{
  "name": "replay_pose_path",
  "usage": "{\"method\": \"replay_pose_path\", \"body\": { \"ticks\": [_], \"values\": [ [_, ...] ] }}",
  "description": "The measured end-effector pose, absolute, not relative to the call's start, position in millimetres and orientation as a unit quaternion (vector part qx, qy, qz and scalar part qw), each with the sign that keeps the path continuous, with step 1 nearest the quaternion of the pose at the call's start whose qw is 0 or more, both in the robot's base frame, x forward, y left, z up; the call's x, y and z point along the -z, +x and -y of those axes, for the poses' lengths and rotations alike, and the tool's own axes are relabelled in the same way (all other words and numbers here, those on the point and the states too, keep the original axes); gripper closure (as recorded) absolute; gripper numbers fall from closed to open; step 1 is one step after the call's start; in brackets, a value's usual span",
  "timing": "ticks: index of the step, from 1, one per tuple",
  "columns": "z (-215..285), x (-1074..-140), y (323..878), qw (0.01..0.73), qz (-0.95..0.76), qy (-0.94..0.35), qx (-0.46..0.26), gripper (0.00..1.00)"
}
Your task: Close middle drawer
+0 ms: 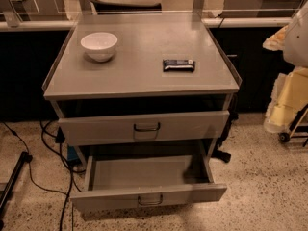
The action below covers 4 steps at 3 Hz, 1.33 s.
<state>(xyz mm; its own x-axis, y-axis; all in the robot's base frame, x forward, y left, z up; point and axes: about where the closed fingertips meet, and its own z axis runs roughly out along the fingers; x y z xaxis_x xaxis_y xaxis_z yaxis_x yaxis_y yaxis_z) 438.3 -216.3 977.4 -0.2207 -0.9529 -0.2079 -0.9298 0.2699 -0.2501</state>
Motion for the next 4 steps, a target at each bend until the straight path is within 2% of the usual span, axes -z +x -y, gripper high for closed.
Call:
{"method": "replay_pose_path", "body": {
  "ticks": [1, 3, 4],
  "values": [
    [216.3, -977.4, 438.3, 0.161, -0.78, -0.603, 0.036, 0.0],
    [220.6, -957.0, 429.7, 0.177, -0.79, -0.586, 0.033, 0.46],
    [220.5, -900.5, 415.9, 0.198, -0.801, -0.565, 0.006, 0.76]
  ]
}}
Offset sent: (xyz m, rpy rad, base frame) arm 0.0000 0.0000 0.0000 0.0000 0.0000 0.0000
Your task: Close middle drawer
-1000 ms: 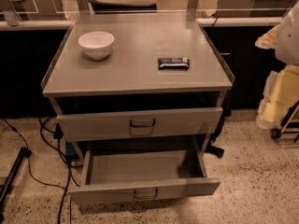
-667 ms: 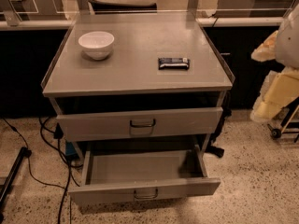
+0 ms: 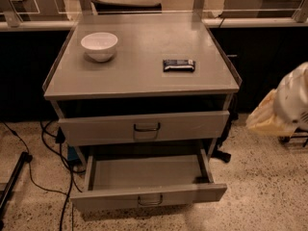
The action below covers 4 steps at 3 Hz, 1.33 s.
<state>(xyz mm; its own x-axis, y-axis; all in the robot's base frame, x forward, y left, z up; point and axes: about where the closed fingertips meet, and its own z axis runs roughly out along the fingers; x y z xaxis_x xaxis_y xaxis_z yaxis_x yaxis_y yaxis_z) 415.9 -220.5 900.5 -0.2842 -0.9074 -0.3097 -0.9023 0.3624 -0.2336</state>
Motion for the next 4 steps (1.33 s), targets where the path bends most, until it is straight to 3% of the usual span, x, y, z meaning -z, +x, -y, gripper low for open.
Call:
{"method": "replay_pose_path", "body": {
  "ticks": [1, 2, 4],
  "values": [
    [217.4, -847.4, 406.1, 0.207, -0.808, -0.551, -0.027, 1.0],
    [217.4, -847.1, 406.1, 0.207, -0.808, -0.551, -0.027, 1.0],
    [250.0, -720.3, 376.4, 0.175, -0.818, -0.543, -0.077, 1.0]
  ]
}}
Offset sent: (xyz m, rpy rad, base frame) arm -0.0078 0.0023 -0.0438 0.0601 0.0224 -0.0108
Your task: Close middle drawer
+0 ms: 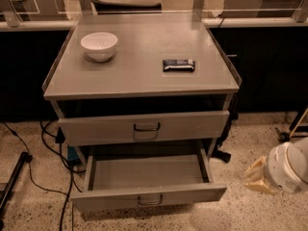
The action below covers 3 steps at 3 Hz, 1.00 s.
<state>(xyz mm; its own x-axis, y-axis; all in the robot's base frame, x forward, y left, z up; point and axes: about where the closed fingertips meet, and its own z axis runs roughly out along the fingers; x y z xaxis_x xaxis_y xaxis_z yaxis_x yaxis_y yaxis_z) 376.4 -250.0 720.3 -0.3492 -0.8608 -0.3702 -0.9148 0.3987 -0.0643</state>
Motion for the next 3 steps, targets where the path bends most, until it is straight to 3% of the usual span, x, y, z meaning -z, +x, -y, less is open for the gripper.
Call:
{"method": "replay_pose_path", "body": {
  "ticks": [1, 3],
  "values": [
    [258.4, -636.7, 353.7, 0.17, -0.823, -0.527, -0.125, 1.0],
    [265.8, -613.1, 359.5, 0.185, -0.819, -0.532, -0.109, 1.0]
  ]
}}
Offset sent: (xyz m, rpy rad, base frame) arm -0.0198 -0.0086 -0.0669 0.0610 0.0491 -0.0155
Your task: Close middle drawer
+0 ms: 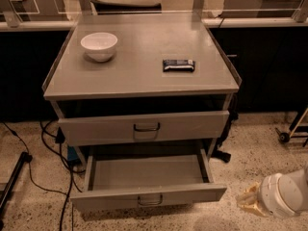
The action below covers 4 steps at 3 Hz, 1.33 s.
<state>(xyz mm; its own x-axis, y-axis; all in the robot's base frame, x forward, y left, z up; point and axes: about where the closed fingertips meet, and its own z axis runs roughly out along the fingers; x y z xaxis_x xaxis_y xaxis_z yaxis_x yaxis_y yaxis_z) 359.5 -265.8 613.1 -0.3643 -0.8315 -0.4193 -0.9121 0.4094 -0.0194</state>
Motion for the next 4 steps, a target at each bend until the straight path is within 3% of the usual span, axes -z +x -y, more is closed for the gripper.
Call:
{"method": "replay_pose_path", "body": {
  "ticks": [2, 3, 4],
  "values": [
    [258.8, -515.0, 387.3, 0.257, -0.784, -0.556, -0.103, 1.0],
    [232.6, -464.1, 395.1, 0.267, -0.766, -0.566, -0.147, 1.0],
    [234.1, -459.9, 395.2, 0.269, -0.766, -0.565, -0.145, 1.0]
  ]
}}
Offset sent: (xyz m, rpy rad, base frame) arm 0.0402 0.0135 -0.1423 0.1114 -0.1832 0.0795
